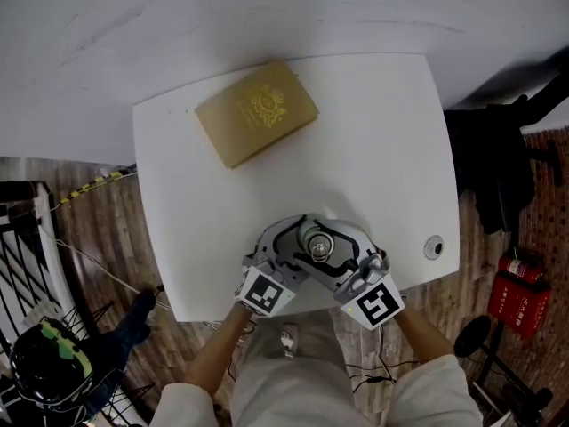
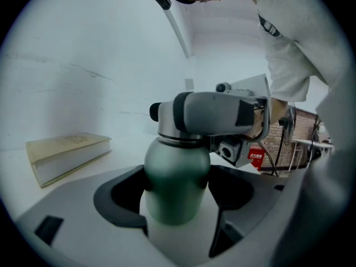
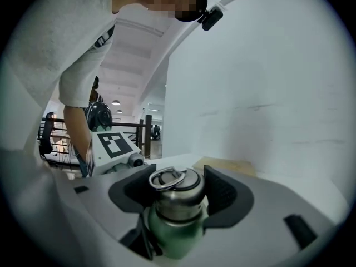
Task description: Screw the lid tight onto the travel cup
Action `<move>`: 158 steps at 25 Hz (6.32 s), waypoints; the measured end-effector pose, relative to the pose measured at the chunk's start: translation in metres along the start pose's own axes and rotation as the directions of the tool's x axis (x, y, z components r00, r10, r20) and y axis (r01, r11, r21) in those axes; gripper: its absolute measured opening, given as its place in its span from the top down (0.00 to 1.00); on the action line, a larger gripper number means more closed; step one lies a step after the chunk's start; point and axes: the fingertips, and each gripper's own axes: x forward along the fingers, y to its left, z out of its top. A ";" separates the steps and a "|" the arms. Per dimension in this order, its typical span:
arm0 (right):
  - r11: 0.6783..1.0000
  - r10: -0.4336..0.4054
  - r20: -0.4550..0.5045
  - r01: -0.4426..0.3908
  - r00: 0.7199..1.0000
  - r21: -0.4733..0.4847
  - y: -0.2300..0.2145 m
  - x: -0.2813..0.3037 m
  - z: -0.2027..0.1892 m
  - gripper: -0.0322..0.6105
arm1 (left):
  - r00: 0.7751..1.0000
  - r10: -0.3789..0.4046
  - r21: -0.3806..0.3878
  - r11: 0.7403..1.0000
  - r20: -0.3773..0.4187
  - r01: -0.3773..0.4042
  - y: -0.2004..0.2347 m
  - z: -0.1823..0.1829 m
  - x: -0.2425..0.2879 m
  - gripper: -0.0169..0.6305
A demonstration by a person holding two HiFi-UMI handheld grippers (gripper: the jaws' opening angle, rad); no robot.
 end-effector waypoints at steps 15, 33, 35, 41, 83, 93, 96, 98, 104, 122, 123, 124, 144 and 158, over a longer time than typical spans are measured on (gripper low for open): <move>0.898 -0.432 0.025 0.428 0.901 0.101 -0.016 -0.002 0.006 0.54 | 1.000 0.000 -0.004 1.000 0.003 0.000 0.000 0.004 -0.001 0.44; 1.000 -0.016 0.010 0.016 1.000 0.006 0.005 -0.004 0.005 0.42 | 1.000 -0.002 -0.005 1.000 0.002 0.002 0.000 0.003 -0.001 0.44; 0.997 0.067 -0.009 -0.067 0.998 -0.029 0.009 -0.003 0.004 0.43 | 1.000 -0.001 -0.006 1.000 0.002 0.001 0.000 0.003 -0.001 0.44; 0.979 0.187 -0.058 -0.191 0.981 -0.069 0.011 -0.005 -0.004 0.46 | 1.000 -0.002 -0.006 1.000 0.005 0.002 -0.001 0.004 0.000 0.44; 0.828 -0.557 -0.049 0.559 0.829 0.043 -0.021 -0.004 -0.003 0.55 | 1.000 -0.002 -0.006 1.000 0.000 0.002 0.000 0.001 0.000 0.44; 0.902 -0.418 0.030 0.410 0.908 0.134 -0.009 -0.002 0.002 0.41 | 1.000 -0.002 -0.004 1.000 0.001 0.002 0.000 0.003 0.000 0.44; 0.963 -0.246 0.044 0.239 0.968 0.122 -0.001 -0.001 0.002 0.41 | 1.000 -0.001 -0.002 1.000 0.002 0.001 0.000 0.002 0.000 0.44; 0.989 -0.121 0.039 0.117 0.992 0.090 0.003 -0.001 0.002 0.41 | 1.000 -0.002 -0.003 1.000 0.003 0.002 0.000 0.003 0.000 0.44; 0.975 0.209 -0.011 -0.209 0.978 -0.068 0.007 0.001 0.010 0.42 | 1.000 -0.005 0.002 1.000 0.002 0.005 0.000 0.001 0.000 0.44; 0.894 0.429 -0.044 -0.431 0.902 -0.119 0.016 0.002 0.009 0.54 | 1.000 -0.001 0.001 1.000 0.002 0.001 0.000 0.000 0.000 0.44; 0.904 0.408 -0.037 -0.409 0.912 -0.120 0.015 0.003 0.009 0.55 | 1.000 -0.001 0.001 1.000 0.001 0.001 0.001 0.000 0.000 0.44; 0.916 0.383 -0.030 -0.383 0.923 -0.116 0.014 0.003 0.009 0.55 | 1.000 -0.001 0.001 1.000 0.002 0.001 0.001 0.000 0.000 0.44; 0.941 -0.327 0.073 0.317 0.942 0.116 -0.016 0.001 0.013 0.55 | 1.000 -0.002 0.000 1.000 -0.001 0.002 0.000 0.000 0.000 0.44; 0.834 -0.545 0.073 0.530 0.836 0.155 -0.024 -0.003 0.013 0.55 | 1.000 -0.003 -0.005 1.000 -0.003 0.003 0.000 0.002 -0.001 0.44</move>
